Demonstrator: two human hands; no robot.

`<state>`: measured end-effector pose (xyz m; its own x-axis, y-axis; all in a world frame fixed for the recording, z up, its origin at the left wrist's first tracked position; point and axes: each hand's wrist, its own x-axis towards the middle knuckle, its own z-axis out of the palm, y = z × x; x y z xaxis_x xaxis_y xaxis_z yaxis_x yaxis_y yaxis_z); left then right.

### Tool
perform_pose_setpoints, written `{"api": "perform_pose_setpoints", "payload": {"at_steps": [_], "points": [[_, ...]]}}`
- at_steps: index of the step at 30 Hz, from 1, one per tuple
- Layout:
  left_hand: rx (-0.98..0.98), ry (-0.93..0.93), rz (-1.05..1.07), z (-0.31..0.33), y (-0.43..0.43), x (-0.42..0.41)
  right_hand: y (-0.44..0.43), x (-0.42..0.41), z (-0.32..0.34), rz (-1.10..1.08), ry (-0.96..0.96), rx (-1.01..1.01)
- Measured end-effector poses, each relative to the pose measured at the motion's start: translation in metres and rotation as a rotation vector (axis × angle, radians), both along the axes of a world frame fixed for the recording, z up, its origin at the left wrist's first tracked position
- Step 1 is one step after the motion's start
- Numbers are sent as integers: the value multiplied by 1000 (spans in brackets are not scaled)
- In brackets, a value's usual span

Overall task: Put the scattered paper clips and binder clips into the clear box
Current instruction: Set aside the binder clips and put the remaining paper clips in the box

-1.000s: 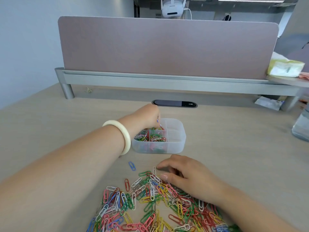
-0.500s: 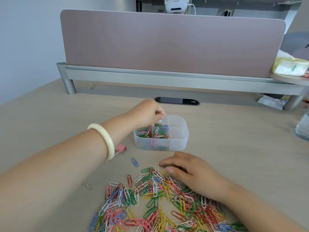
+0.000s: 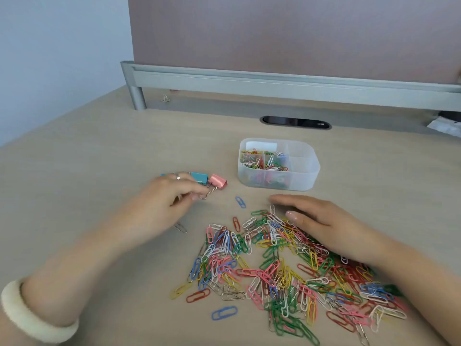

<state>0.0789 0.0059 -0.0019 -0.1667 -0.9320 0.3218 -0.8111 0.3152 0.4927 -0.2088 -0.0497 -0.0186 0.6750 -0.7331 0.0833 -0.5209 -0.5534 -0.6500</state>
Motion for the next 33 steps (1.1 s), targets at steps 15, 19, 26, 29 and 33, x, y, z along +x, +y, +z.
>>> {"api": "perform_pose_setpoints", "payload": {"at_steps": [15,19,26,29,33], "points": [[393,-359,-146,-19,62,-12,4,6,1,2,39,17],[416,-370,-305,-15,58,-32,13,7,13,35,-77,210],[412,-297,-297,-5,33,-41,18,-23,19,-85,-139,203],[341,-418,-310,-3,25,-48,34,-45,17,-108,-1,107],[263,-523,-330,-4,10,-53,59,-64,12,-59,231,34]]}}
